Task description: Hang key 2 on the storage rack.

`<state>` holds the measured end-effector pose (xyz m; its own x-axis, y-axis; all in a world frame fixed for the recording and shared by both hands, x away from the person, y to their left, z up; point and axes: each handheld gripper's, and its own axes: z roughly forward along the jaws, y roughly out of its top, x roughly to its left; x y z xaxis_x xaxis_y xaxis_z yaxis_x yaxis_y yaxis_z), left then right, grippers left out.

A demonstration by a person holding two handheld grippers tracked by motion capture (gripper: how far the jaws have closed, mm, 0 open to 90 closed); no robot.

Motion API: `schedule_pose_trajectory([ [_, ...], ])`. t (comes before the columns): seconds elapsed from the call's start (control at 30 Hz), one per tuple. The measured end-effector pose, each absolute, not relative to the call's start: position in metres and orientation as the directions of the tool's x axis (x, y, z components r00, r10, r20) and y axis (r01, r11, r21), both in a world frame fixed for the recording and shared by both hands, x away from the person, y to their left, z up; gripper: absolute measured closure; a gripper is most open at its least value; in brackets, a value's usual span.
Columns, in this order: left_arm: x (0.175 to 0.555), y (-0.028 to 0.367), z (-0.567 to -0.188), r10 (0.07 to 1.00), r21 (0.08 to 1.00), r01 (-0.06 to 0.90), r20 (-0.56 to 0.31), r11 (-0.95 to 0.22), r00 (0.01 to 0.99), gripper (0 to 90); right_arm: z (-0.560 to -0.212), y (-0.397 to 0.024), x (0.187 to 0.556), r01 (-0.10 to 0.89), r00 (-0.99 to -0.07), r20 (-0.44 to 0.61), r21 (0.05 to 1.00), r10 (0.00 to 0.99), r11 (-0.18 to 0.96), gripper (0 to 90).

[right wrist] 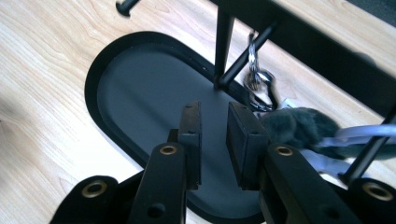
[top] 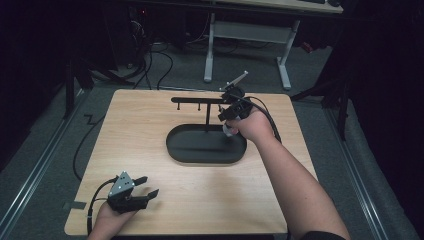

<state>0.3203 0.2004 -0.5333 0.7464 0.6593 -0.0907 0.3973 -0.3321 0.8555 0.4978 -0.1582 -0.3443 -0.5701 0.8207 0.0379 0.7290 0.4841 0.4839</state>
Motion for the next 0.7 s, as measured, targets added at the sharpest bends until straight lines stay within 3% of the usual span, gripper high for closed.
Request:
schedule_pose_trajectory([
  [0.37,0.321,0.199,-0.533,0.658,0.852,0.399,-0.09,-0.337,0.748,34.0,-0.369,-0.173,0.473,0.757,-0.541,0.097,0.489,0.835,0.434,66.2],
  [0.7,0.32,0.2,-0.533,0.657,0.855,0.399,-0.093,-0.333,0.748,33.7,-0.406,-0.194,0.427,0.707,-0.573,0.099,0.562,0.814,0.429,49.2],
])
